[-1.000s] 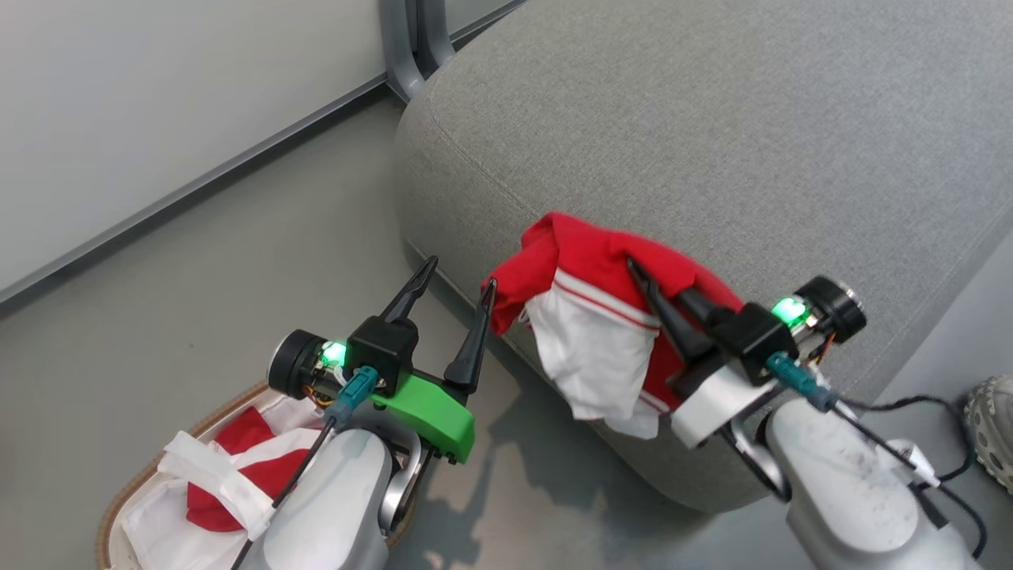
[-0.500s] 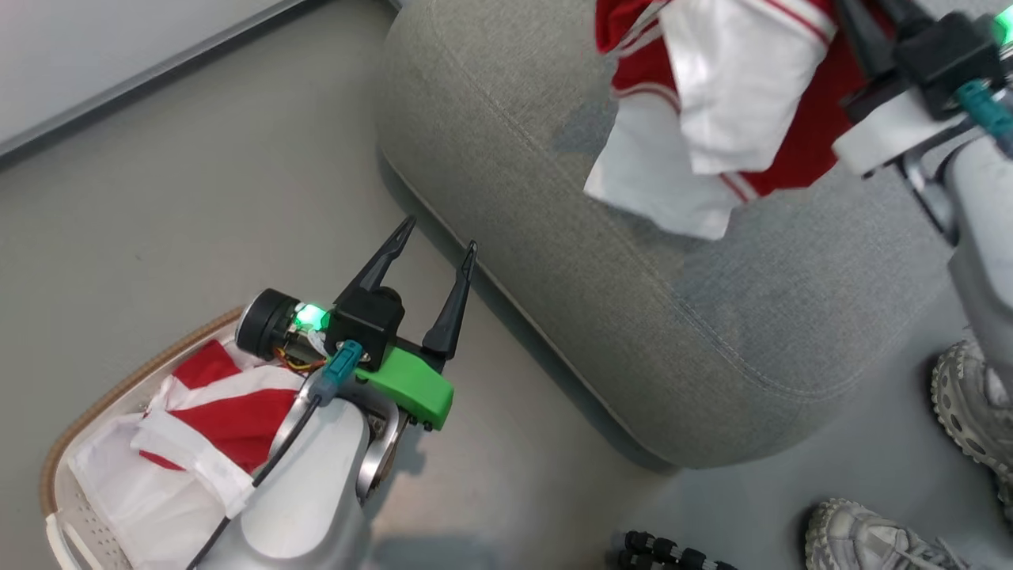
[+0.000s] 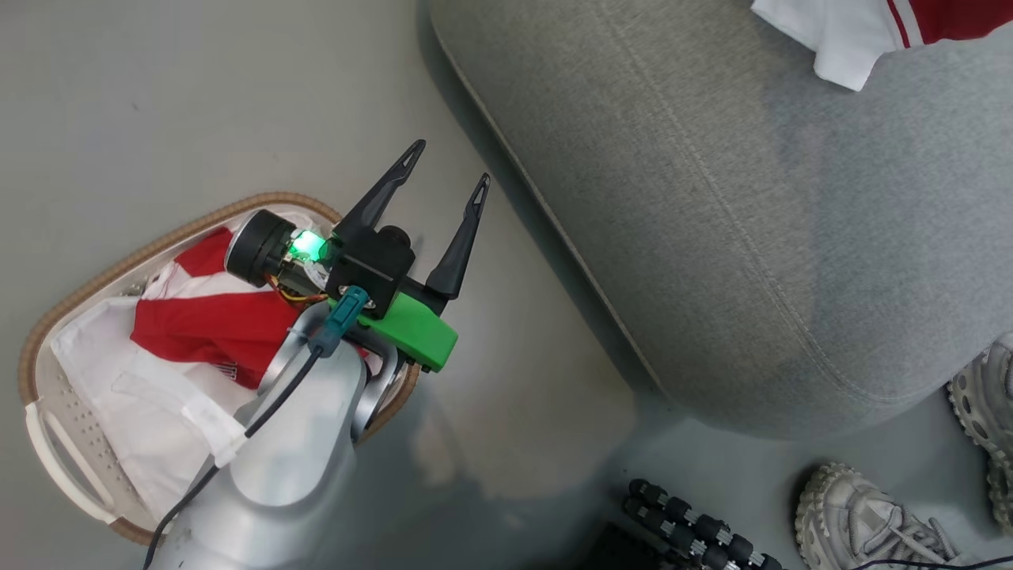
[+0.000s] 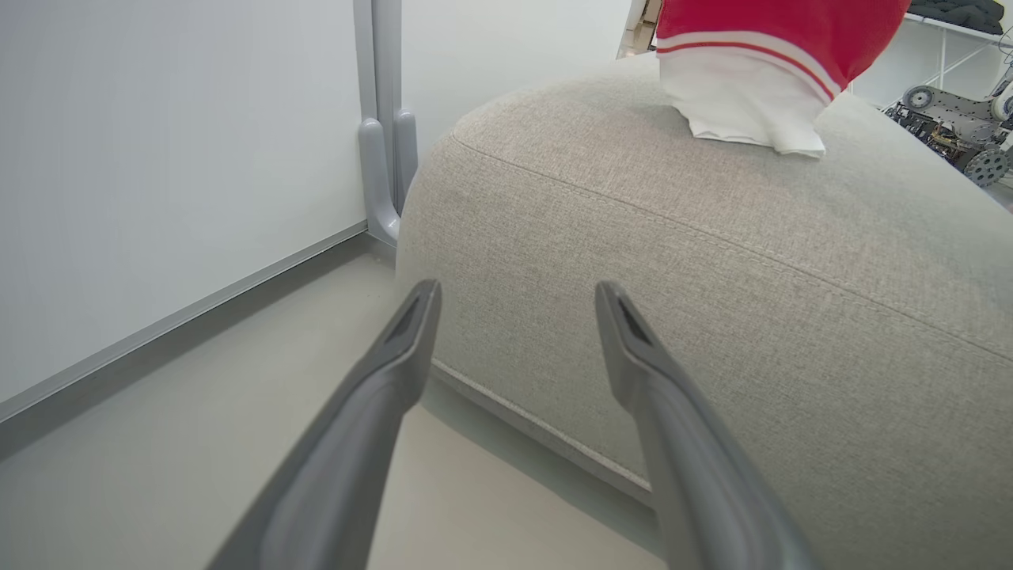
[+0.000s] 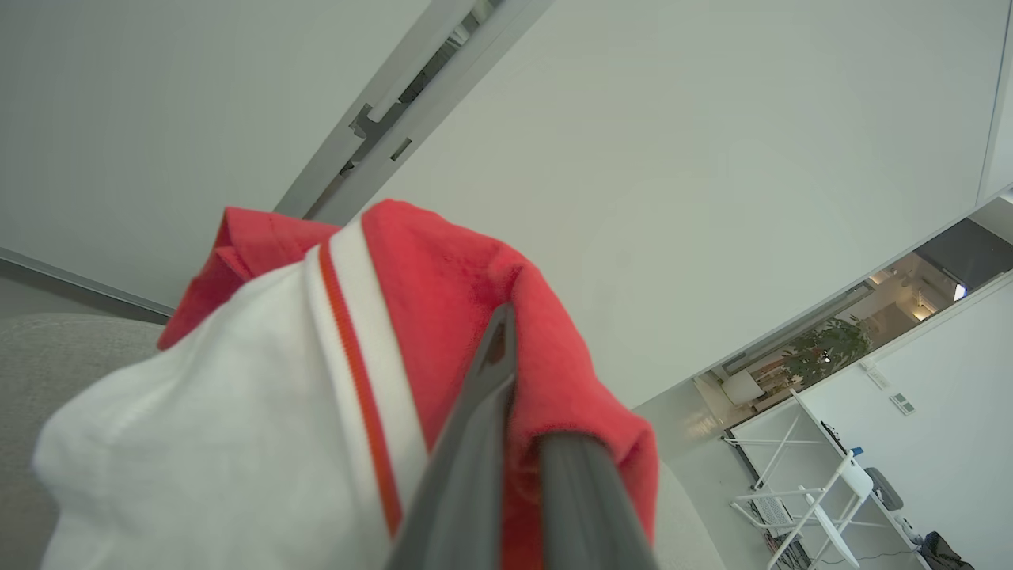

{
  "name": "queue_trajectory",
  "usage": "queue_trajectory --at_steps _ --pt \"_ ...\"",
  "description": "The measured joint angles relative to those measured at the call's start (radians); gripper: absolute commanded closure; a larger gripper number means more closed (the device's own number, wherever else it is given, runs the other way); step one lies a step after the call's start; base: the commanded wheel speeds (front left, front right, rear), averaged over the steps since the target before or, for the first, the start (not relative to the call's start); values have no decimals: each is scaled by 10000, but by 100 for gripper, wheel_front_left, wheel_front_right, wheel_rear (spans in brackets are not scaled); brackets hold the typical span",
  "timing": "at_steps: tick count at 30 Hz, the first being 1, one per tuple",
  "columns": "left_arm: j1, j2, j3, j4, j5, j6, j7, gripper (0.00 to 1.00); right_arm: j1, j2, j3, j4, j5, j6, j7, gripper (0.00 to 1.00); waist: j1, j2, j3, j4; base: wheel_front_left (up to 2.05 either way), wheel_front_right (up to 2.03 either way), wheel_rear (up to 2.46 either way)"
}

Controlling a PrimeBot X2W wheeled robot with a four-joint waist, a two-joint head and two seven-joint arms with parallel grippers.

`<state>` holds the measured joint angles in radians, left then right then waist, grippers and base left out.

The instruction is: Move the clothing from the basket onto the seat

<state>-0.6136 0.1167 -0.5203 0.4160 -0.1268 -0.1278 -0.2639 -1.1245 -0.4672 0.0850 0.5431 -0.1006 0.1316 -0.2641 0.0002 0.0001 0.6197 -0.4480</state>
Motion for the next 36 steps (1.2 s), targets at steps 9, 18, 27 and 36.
queue_trajectory --at_steps 9,18,27,36 --pt "-184 198 -69 58 -44 0 0 0 1104 940 -2188 936 -81 0 -2 100 0 0 963 730 0 0 0" --pt "-122 217 234 165 -176 0 0 0 2805 1919 -3016 1154 -123 0 0 0 0 0 802 933 0 0 0" --pt "568 17 786 318 -209 4 0 0 4473 2360 -3348 763 -65 0 -2 0 -1 -1 -255 853 0 0 0" --pt "1470 -362 1455 324 -280 38 2 0 5613 2412 -2257 104 403 0 -2 0 -3 0 -1511 1104 0 0 0"
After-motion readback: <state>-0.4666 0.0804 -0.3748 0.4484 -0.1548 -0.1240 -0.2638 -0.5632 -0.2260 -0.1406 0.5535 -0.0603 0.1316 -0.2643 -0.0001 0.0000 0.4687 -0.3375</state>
